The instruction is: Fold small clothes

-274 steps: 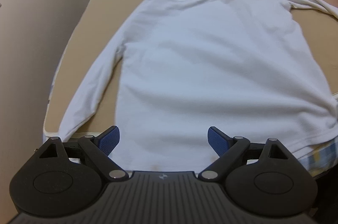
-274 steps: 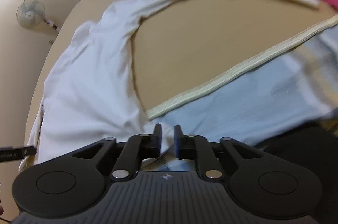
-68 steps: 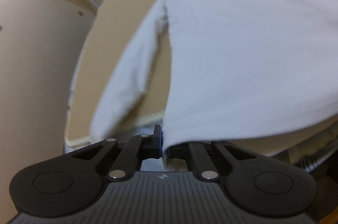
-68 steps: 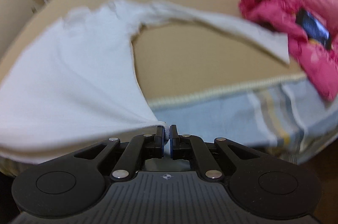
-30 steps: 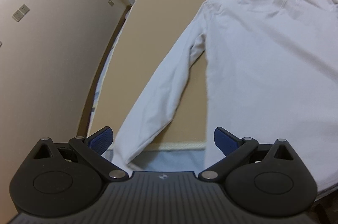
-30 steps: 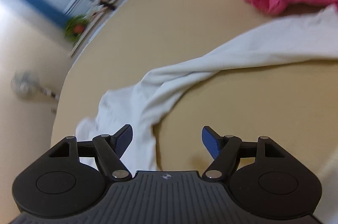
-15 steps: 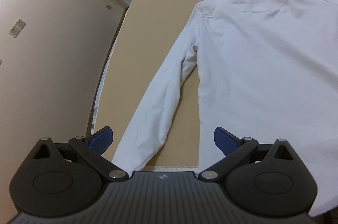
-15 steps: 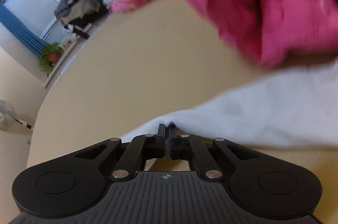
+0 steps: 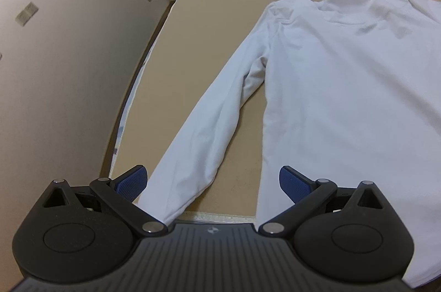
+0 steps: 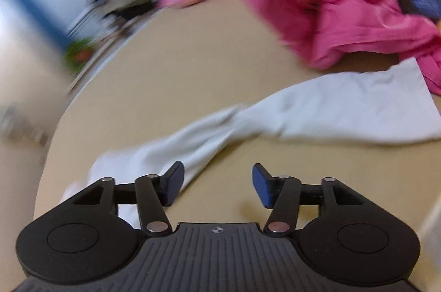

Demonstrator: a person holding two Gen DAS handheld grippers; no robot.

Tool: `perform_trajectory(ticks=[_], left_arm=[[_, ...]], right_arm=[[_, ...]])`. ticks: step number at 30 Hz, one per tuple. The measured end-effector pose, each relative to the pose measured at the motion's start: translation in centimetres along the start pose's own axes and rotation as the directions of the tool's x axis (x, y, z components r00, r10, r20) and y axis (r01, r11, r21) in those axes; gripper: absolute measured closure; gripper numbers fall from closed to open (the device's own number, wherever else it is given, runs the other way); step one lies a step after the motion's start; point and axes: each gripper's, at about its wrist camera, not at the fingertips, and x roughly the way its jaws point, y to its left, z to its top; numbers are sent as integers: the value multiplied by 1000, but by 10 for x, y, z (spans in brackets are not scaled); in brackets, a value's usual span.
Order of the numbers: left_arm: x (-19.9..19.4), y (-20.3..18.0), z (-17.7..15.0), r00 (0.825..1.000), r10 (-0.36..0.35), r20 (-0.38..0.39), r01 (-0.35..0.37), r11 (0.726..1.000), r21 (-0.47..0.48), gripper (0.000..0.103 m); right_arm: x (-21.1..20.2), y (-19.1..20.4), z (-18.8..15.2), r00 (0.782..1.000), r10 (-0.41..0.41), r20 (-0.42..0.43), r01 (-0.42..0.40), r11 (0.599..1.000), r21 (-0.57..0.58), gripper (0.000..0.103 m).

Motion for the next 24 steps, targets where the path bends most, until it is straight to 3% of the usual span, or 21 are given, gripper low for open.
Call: perform_trajectory(ticks=[5, 11, 15, 20, 24], left_arm=[[9, 27, -24, 1000, 12, 0, -12, 999, -45, 1], [35, 83, -60, 999, 28, -42, -34, 987, -154, 1], [55, 128, -85, 997, 12, -71, -31, 963, -266, 1], [89, 180, -112, 990, -57, -128, -2, 906, -423, 1], [113, 191, -122, 977, -154, -150, 71, 890, -449, 1]], right_arm=[[-89, 45, -76, 999, 47, -3, -46, 972, -231, 31], [-151, 81, -141, 996, 56, -74, -76, 949, -308, 28], [-167, 100, -160, 995, 35, -91, -65, 936, -346, 27], [-177, 125, -168, 995, 11, -102, -50, 922, -385, 28], [-176, 144, -179, 994, -1, -114, -45, 912, -408, 27]])
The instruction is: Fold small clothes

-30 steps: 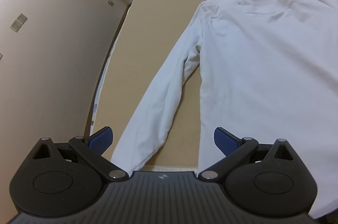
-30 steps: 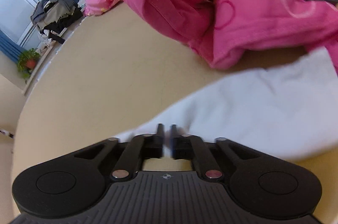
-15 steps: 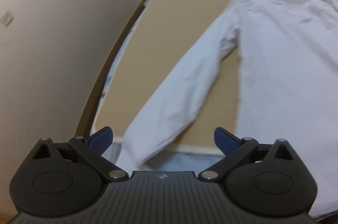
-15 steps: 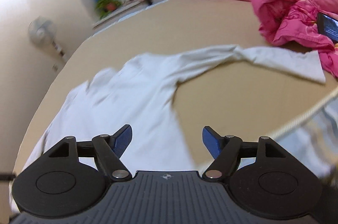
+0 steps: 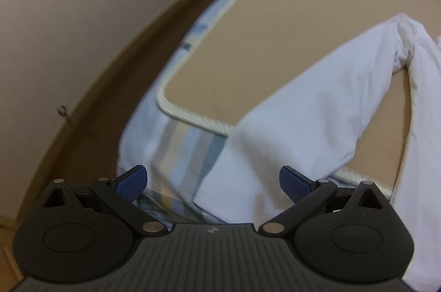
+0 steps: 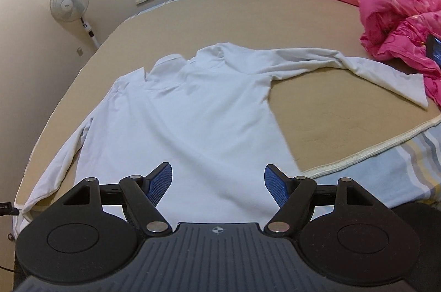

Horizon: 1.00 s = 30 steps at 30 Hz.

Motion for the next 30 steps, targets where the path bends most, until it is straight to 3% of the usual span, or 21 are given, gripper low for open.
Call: perform_trajectory(ticks=[2, 5, 9, 11, 13, 15, 16, 18, 19, 20, 22, 25, 30], left_arm=[[12, 8, 2, 998, -42, -47, 40, 998, -47, 1], [18, 21, -1, 995, -93, -43, 88, 990, -111, 1], [36, 16, 1, 992, -91, -88, 88, 995, -37, 1], [45, 23, 2, 989, -106, -99, 100, 993, -68, 1], [58, 33, 2, 980, -153, -127, 134, 981, -143, 1], [76, 41, 1, 954, -231, -192, 185, 955, -231, 1], [80, 41, 0, 951, -235, -202, 180, 950, -255, 0], [71, 34, 4, 967, -188, -172, 147, 963, -226, 21], [60, 29, 7, 972, -175, -157, 143, 970, -194, 66], [47, 23, 13, 977, -146, -156, 121, 980, -160, 96], [23, 20, 26, 985, -124, -121, 105, 983, -148, 98], [-11, 37, 72, 997, -70, 24, 72, 990, -120, 98], [-35, 91, 186, 984, 94, 149, -65, 980, -186, 98]], right_arm=[[3, 10, -3, 1000, -1, -15, 1, 1000, -12, 27], [9, 27, -7, 999, -10, -36, 8, 999, -53, 27], [17, 44, -10, 997, -14, -70, 8, 996, -90, 28], [21, 52, -10, 997, -17, -79, 8, 994, -108, 27], [23, 58, -10, 997, -11, -81, 1, 993, -118, 27], [23, 64, -11, 997, -7, -83, -3, 992, -127, 27], [25, 66, -12, 996, -7, -88, -5, 991, -136, 27], [27, 68, -15, 995, -17, -103, 1, 989, -149, 27], [29, 69, -16, 994, -24, -111, 7, 989, -150, 27], [30, 69, -17, 993, -31, -118, 14, 989, -148, 27], [31, 68, -17, 992, -38, -124, 20, 990, -142, 27], [31, 68, -16, 992, -48, -118, 31, 989, -147, 28], [32, 70, -18, 991, -51, -121, 32, 988, -153, 28]])
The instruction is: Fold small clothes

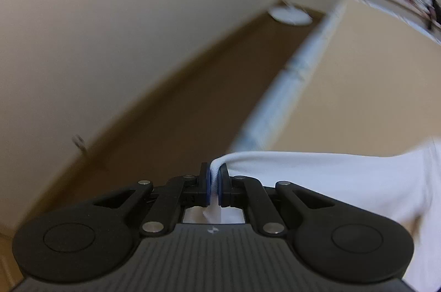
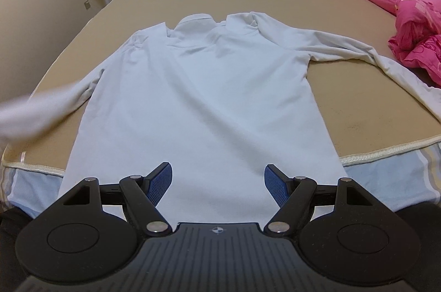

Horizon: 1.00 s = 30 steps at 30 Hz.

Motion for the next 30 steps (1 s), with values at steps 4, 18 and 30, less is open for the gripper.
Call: perform_trajectory(ticks=[4, 18, 30], left_arm=[[13, -5, 63, 999, 29, -33, -29, 999, 22, 98], [-25, -153, 108, 941, -214, -262, 258, 955, 148, 98], [-222, -499, 33, 670, -635, -385, 742, 544, 393, 41]], right_arm=[[1, 1, -2, 1000, -6, 2, 6, 1000, -8, 27], [36, -26, -2, 997, 1, -71, 4, 998, 70, 28], [50, -110, -13, 997, -9, -73, 28, 965, 259, 28]])
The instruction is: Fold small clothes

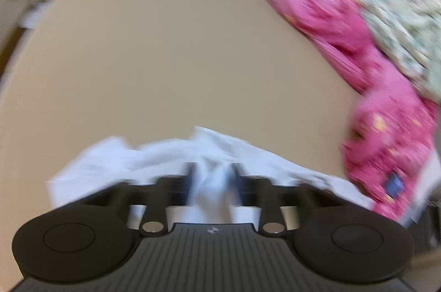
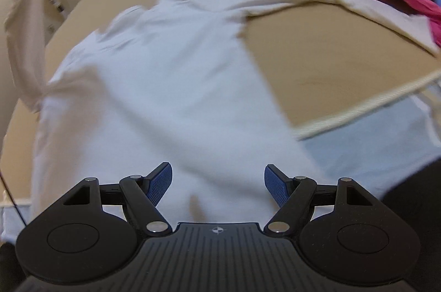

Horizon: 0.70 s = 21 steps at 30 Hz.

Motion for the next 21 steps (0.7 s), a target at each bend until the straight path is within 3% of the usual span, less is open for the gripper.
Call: perform_trajectory(ticks=[1, 2, 6, 9, 11, 14, 17, 21], left_arm=[[3, -2, -6, 1000, 0, 8, 0, 1000, -2, 22], [4, 4, -9, 999, 23, 32, -23, 1000, -10, 14], [-1, 73, -23, 984, 157, 81, -152, 986, -74, 11], [-2, 146, -52, 934, 349, 80, -335, 931, -147, 8], [10, 197, -81, 918, 398, 11, -387, 898, -210, 8], [36, 251, -124, 913, 395, -97, -405, 859, -313, 8], [64, 276, -150, 913, 375, -161, -408, 838, -361, 8], [98, 279, -161, 938, 294, -185, -347, 832, -433, 8]], right_arm=[[0, -12, 2, 1000, -18, 1, 18, 1000, 20, 28], [0, -21, 4, 999, -33, 0, 33, 999, 38, 28], [5, -43, 15, 999, -54, 6, 53, 997, 61, 28], [14, -37, 40, 999, -14, 38, 12, 999, 53, 27], [19, -27, 64, 996, 45, 80, -50, 997, 63, 27], [33, -5, 107, 978, 153, 142, -166, 983, 80, 27], [61, 14, 153, 964, 220, 150, -239, 963, 124, 27], [113, 26, 195, 972, 225, 73, -237, 913, 332, 27]])
